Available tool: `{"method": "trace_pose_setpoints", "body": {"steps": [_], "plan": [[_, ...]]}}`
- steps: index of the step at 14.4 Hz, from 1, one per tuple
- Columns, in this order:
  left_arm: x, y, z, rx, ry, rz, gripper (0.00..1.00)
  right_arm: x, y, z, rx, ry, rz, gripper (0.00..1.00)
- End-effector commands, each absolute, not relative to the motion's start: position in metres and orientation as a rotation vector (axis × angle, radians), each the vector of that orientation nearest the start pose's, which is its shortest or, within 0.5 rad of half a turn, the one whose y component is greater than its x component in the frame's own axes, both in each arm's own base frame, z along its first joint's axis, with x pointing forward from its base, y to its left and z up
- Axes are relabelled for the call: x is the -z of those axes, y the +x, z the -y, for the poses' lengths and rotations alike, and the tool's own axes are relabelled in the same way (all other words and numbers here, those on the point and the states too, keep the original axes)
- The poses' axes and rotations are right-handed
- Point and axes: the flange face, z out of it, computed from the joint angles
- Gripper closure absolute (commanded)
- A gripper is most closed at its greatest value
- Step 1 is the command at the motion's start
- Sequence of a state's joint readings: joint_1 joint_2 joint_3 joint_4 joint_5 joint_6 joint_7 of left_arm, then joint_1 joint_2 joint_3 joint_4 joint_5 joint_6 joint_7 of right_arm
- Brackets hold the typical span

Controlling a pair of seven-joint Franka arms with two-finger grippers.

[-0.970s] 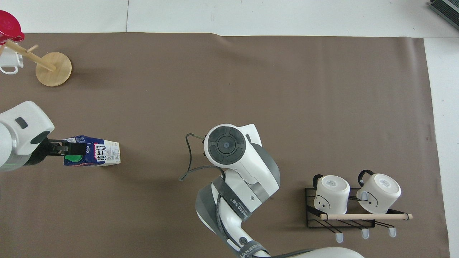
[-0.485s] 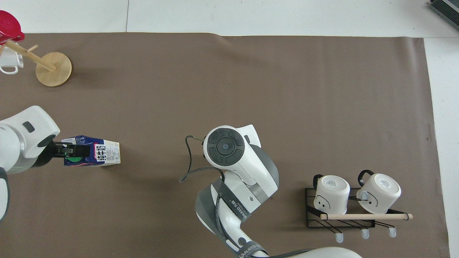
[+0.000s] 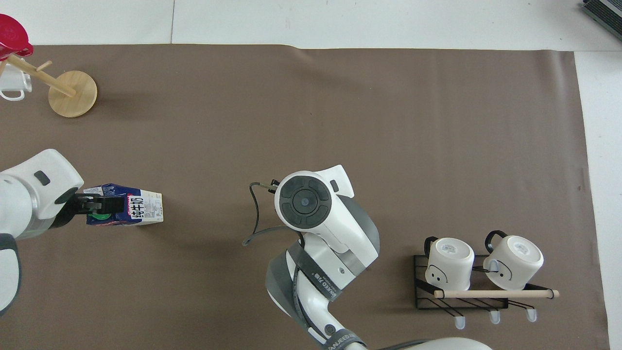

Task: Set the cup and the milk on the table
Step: 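Release the mug at the centre and withdraw the right gripper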

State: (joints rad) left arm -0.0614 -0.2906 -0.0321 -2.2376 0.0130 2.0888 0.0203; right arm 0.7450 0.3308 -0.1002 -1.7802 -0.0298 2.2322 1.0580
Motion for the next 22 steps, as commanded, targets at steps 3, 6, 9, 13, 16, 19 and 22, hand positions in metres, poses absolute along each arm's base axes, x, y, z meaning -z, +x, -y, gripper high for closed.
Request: {"method": "trace_pose_setpoints", "body": {"steps": [3,6,9,13,16,19,22], "plan": [[-0.486,0.473,0.041,0.272,-3.119,-0.181,0.00,-0.460,0.535,-0.329,0.226,-3.022,-0.488,0.00],[-0.472,0.471,0.040,0.257,-3.120,-0.179,0.00,-0.489,0.536,-0.294,0.205,-3.048,-0.442,0.00],[-0.457,0.467,0.033,0.236,-3.121,-0.158,0.00,-0.509,0.538,-0.268,0.204,-3.057,-0.417,0.00],[-0.456,0.467,0.032,0.233,-3.122,-0.153,0.00,-0.544,0.535,-0.220,0.185,-3.074,-0.359,0.00],[-0.458,0.467,0.034,0.224,-3.125,-0.136,0.22,-0.575,0.528,-0.171,0.166,-3.087,-0.333,0.00],[-0.458,0.467,0.038,0.214,-3.127,-0.124,0.37,-0.595,0.519,-0.126,0.120,-3.114,-0.241,0.00],[-0.459,0.467,0.038,0.217,-3.128,-0.119,0.48,-0.604,0.511,-0.095,0.067,-3.131,-0.188,0.00]]}}
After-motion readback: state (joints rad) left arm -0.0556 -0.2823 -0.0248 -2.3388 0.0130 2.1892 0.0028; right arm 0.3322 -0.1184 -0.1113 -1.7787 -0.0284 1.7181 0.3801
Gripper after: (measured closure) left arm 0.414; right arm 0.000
